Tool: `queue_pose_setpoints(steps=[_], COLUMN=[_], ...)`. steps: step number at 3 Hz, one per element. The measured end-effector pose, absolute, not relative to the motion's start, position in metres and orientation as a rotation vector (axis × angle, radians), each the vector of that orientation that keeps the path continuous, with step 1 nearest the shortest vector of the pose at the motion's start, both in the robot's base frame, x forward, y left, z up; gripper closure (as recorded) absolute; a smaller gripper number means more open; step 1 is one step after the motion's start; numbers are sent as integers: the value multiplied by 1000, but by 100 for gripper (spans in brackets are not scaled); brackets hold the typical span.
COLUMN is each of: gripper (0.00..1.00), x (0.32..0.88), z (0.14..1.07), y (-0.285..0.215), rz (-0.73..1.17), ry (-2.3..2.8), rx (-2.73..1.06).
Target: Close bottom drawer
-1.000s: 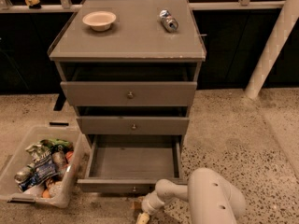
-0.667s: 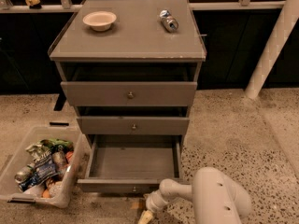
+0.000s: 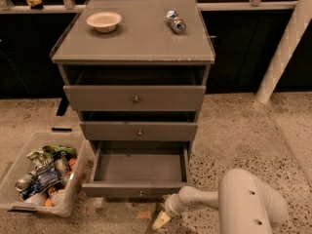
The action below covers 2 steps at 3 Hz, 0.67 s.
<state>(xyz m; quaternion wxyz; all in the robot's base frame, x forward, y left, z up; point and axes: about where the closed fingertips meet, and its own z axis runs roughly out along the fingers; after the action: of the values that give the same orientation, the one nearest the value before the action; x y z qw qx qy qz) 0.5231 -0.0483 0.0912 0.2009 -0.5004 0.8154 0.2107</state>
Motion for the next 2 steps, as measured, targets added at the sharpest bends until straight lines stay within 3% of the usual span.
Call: queue_pose_setpoints(steps=[1,2], gripper=[0,0], x=[536,543], z=[100,86], y=[-55,-23], rz=[522,557], ry=[2273,2250], rx=[-1348,-1379])
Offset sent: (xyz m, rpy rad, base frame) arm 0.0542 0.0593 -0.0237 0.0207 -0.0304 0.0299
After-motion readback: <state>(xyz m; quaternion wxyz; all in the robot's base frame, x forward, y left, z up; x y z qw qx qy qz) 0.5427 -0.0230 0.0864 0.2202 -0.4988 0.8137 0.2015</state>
